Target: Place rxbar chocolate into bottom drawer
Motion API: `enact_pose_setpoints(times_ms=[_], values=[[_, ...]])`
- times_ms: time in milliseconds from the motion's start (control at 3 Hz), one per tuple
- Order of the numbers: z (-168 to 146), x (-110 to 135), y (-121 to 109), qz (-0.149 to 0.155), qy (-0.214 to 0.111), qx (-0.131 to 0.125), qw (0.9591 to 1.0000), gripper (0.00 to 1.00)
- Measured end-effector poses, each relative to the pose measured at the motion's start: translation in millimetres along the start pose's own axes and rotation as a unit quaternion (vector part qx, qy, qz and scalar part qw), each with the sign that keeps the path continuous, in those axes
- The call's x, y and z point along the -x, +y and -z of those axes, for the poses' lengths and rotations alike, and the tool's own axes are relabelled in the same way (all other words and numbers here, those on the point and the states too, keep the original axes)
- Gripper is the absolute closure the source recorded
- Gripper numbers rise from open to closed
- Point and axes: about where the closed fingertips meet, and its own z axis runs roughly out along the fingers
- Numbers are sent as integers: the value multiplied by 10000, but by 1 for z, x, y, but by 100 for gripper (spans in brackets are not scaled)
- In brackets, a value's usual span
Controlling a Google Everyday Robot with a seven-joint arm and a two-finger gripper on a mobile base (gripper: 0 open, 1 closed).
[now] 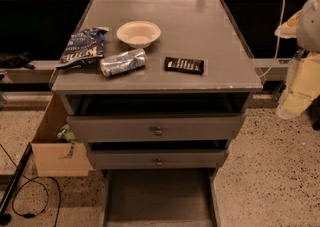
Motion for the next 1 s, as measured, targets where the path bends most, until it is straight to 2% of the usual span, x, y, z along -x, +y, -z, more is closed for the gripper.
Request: enact_pose_setpoints(times_ms=[333,667,1000], values=[[0,0,0,1,-1,0,10000,0],[-3,10,-9,159,-256,-8,9995,0],[-15,30,-39,404,-517,-20,9978,0]])
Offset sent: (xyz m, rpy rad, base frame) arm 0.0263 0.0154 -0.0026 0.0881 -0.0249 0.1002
